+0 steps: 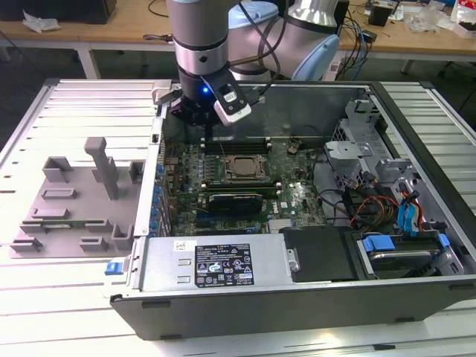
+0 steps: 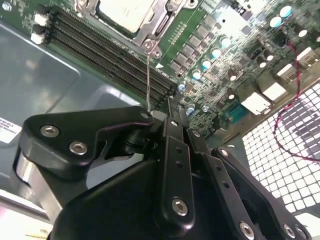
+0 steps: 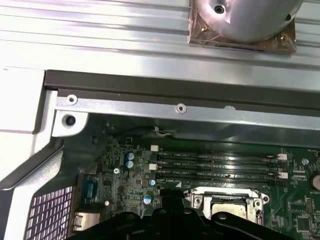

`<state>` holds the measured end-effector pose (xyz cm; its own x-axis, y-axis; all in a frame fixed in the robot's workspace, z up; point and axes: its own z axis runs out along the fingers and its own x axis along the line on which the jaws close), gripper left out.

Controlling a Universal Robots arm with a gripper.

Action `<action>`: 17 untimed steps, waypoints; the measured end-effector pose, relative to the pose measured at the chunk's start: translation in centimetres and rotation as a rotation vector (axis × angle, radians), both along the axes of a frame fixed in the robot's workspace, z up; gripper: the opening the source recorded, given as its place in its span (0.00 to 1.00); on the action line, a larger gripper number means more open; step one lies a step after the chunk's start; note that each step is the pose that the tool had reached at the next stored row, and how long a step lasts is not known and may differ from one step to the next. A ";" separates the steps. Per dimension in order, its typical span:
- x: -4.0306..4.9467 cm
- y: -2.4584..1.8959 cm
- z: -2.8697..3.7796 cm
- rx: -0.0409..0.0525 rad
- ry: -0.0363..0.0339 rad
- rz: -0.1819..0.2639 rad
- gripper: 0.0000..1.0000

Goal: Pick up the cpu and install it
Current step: 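Install the first cpu locking lever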

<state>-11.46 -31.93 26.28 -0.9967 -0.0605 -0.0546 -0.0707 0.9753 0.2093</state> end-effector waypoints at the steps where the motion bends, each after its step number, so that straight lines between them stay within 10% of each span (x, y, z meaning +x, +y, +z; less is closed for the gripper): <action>1: 0.00 0.00 -0.05 0.0076 -0.0007 0.001 0.11; 4: 0.05 0.00 -0.32 0.0231 -0.0013 0.007 0.11; 17: 3.31 -0.10 -0.38 0.0263 -0.0014 0.009 0.11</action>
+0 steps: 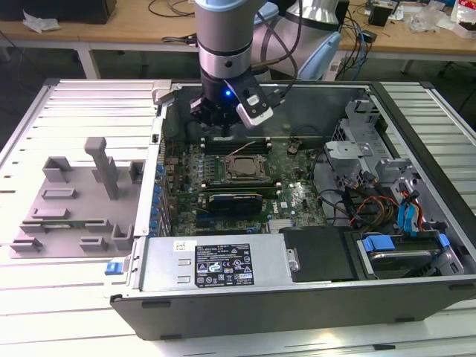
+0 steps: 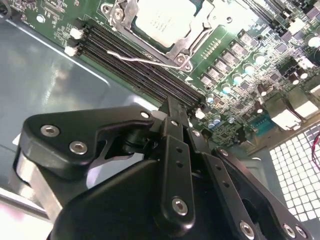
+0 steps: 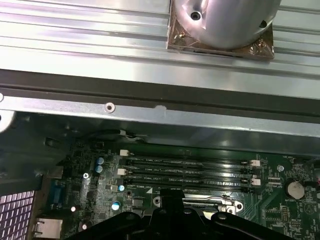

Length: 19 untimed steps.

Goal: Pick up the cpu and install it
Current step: 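Install the first cpu locking lever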

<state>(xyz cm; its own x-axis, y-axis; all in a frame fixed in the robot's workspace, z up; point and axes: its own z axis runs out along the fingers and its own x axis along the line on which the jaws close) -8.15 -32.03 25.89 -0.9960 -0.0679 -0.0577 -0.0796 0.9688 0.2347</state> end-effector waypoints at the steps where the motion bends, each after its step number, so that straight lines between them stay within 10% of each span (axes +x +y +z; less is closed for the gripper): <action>1: 0.03 0.01 -0.10 0.0002 -0.0001 -0.004 0.11; 11: 0.62 0.00 -1.73 -0.0025 -0.0001 -0.139 0.11; 15: 1.28 0.01 -2.10 -0.0427 -0.0026 -0.179 0.11; 19: 2.26 0.34 -2.83 -0.0538 -0.0030 -0.208 0.11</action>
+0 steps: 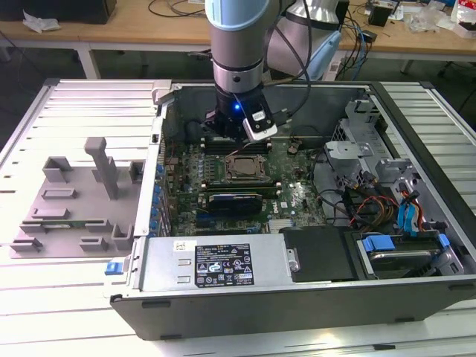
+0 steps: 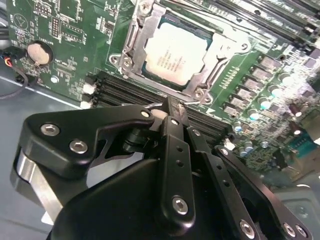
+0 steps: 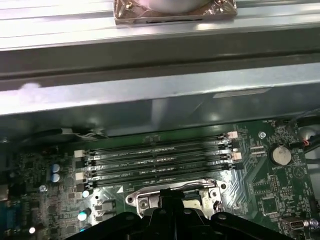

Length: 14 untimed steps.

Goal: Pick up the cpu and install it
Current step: 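Install the first cpu locking lever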

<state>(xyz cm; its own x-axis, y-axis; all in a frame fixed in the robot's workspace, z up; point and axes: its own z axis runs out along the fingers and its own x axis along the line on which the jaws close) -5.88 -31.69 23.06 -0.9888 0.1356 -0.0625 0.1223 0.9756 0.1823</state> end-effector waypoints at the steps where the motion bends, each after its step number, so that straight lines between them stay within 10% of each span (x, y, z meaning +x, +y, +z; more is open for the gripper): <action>1: 0.10 0.09 -0.06 -0.0014 0.0001 -0.002 0.11; 14: 0.93 2.45 -0.98 -0.0419 0.0003 -0.025 0.11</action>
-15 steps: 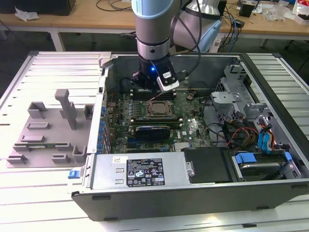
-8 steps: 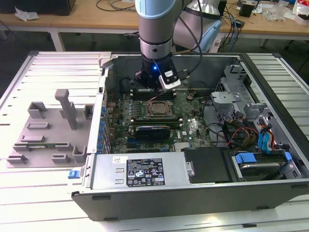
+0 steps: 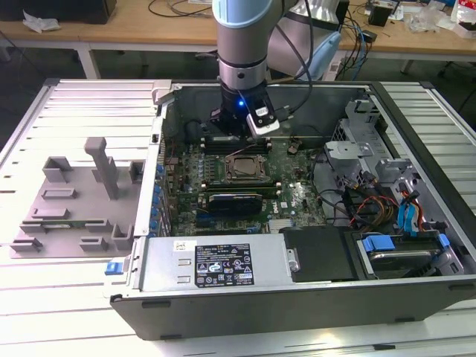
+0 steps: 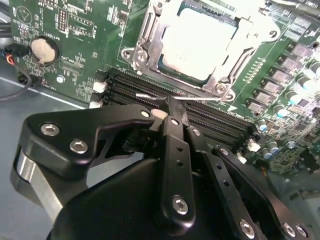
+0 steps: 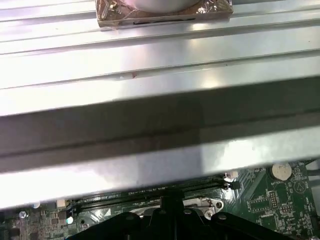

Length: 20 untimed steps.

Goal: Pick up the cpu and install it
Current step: 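Install the first cpu locking lever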

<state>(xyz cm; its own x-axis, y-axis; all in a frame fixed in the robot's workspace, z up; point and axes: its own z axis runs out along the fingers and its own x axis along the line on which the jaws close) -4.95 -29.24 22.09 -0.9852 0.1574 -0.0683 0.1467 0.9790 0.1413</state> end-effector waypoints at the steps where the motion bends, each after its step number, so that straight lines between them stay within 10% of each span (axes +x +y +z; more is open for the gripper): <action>1: 0.05 0.04 -0.13 -0.0045 -0.0002 -0.012 0.11; 15: 0.11 0.71 -1.12 -0.0373 -0.0007 -0.156 0.11; 20: 0.19 1.03 -1.38 -0.0656 -0.0027 -0.167 0.11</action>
<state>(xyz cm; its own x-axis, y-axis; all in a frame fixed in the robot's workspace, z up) -4.76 -28.21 20.71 -0.9454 0.3142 -0.0864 0.3079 0.9482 0.0786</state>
